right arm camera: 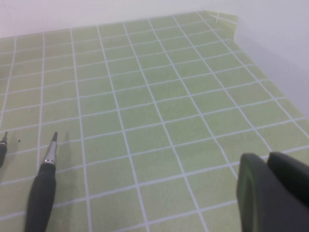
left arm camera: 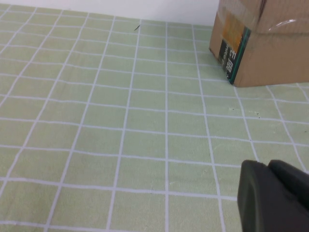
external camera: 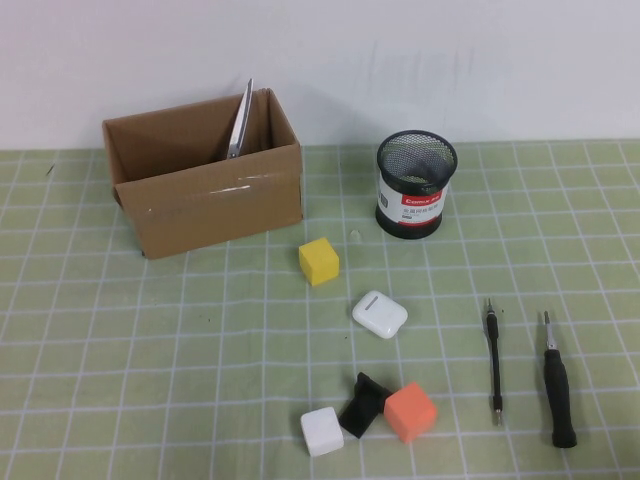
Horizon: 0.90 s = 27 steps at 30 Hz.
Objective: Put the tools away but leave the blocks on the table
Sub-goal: Pick up the black Screwdriver from the table
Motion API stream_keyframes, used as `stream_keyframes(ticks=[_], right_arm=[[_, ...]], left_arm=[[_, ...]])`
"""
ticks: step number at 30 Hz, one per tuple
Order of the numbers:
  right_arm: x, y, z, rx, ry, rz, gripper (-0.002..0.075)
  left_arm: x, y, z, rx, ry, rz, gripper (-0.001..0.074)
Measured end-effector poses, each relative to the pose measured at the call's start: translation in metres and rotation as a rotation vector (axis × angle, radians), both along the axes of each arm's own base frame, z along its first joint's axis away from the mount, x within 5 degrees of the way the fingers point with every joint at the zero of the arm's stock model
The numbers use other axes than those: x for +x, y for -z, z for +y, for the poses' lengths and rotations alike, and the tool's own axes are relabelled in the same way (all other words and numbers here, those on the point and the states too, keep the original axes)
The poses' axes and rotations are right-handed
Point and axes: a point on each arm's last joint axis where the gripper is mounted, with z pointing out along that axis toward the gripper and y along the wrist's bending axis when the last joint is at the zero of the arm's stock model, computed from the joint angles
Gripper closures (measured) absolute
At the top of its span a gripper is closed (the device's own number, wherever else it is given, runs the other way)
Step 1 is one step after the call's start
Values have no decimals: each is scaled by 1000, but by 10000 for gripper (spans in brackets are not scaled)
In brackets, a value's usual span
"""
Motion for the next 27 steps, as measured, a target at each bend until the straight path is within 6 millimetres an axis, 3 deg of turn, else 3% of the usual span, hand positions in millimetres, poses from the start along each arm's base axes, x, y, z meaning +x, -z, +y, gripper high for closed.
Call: stream_keyframes(ticks=[14, 20, 22, 27], right_arm=[[1, -3, 1, -2, -8, -40, 736], [4, -42, 8, -10, -85, -483, 736], [-1, -59, 11, -30, -118, -679, 736], [-13, -81, 15, -56, -163, -958, 736]], left_arm=[[0, 0, 0, 0, 0, 0, 736], [0, 0, 0, 0, 0, 0, 736], [0, 0, 0, 0, 0, 0, 736], [0, 0, 0, 0, 0, 0, 736]])
